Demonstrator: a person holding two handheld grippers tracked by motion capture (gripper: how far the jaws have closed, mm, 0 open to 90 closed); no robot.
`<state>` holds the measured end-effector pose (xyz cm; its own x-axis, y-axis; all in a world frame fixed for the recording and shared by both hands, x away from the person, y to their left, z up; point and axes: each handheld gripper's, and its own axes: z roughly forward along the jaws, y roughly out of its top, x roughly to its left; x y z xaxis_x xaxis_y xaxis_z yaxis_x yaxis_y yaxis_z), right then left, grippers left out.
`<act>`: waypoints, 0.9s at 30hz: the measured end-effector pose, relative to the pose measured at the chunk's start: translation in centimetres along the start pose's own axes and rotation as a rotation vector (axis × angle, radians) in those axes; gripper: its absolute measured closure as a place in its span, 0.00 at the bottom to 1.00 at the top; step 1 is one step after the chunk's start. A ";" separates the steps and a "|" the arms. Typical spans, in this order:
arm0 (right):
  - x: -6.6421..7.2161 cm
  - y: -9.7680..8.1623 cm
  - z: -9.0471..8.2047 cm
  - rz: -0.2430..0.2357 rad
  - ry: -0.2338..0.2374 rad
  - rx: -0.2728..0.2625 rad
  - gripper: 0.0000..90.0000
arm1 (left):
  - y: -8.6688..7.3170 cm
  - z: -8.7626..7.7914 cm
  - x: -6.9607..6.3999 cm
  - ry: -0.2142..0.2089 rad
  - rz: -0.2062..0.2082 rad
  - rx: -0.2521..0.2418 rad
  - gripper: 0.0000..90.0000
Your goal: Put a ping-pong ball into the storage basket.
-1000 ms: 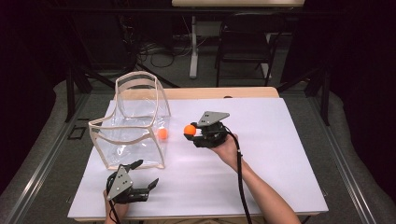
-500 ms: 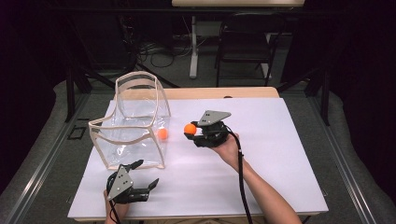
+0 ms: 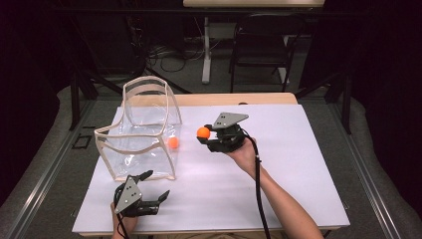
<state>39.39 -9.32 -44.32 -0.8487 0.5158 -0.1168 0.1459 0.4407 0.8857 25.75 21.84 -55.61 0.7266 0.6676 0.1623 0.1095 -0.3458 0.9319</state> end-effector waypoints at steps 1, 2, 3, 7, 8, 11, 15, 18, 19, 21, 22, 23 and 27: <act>-0.1 0.1 0.0 -0.001 0.000 -0.001 0.56 | 0.0 0.0 0.0 0.001 -0.001 0.000 0.18; -0.1 0.2 -0.1 -0.001 -0.001 0.000 0.56 | 0.0 0.0 0.0 0.001 -0.002 0.000 0.18; -0.2 0.3 -0.1 -0.003 -0.001 -0.003 0.56 | 0.0 0.0 0.0 0.001 -0.001 -0.001 0.18; -0.3 0.8 -0.2 -0.009 -0.002 -0.008 0.56 | 0.0 0.0 0.0 0.002 -0.001 -0.002 0.18; -0.3 0.9 -0.3 -0.007 -0.001 -0.009 0.56 | 0.0 0.0 0.0 0.002 -0.001 -0.002 0.18; -0.3 1.3 -0.4 -0.012 -0.003 -0.012 0.56 | 0.0 0.0 0.0 0.003 0.000 -0.002 0.18; -0.4 1.8 -0.6 -0.018 -0.006 -0.020 0.56 | 0.0 0.0 0.0 0.003 0.001 -0.002 0.18; -0.4 2.1 -0.7 -0.025 -0.010 -0.021 0.56 | 0.0 -0.1 0.0 0.003 0.001 -0.002 0.18; -0.4 2.2 -0.7 -0.028 -0.011 -0.022 0.56 | 0.0 -0.1 0.0 0.003 0.001 -0.003 0.18; -0.4 2.4 -0.8 -0.031 -0.013 -0.024 0.56 | 0.0 0.0 0.0 0.002 0.001 -0.002 0.18; -0.4 2.5 -0.8 -0.031 -0.013 -0.024 0.56 | 0.0 -0.1 0.0 0.002 0.003 -0.002 0.18; -0.4 2.6 -0.8 -0.034 -0.014 -0.028 0.56 | 0.0 -0.1 0.0 0.001 0.001 -0.003 0.18; -0.4 3.0 -0.9 -0.035 -0.011 -0.031 0.56 | 0.0 0.0 0.0 0.002 0.002 -0.003 0.18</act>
<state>39.71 -8.92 -41.23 -0.8476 0.5081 -0.1530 0.0998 0.4358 0.8945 25.73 21.88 -55.58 0.7251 0.6686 0.1648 0.1062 -0.3450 0.9326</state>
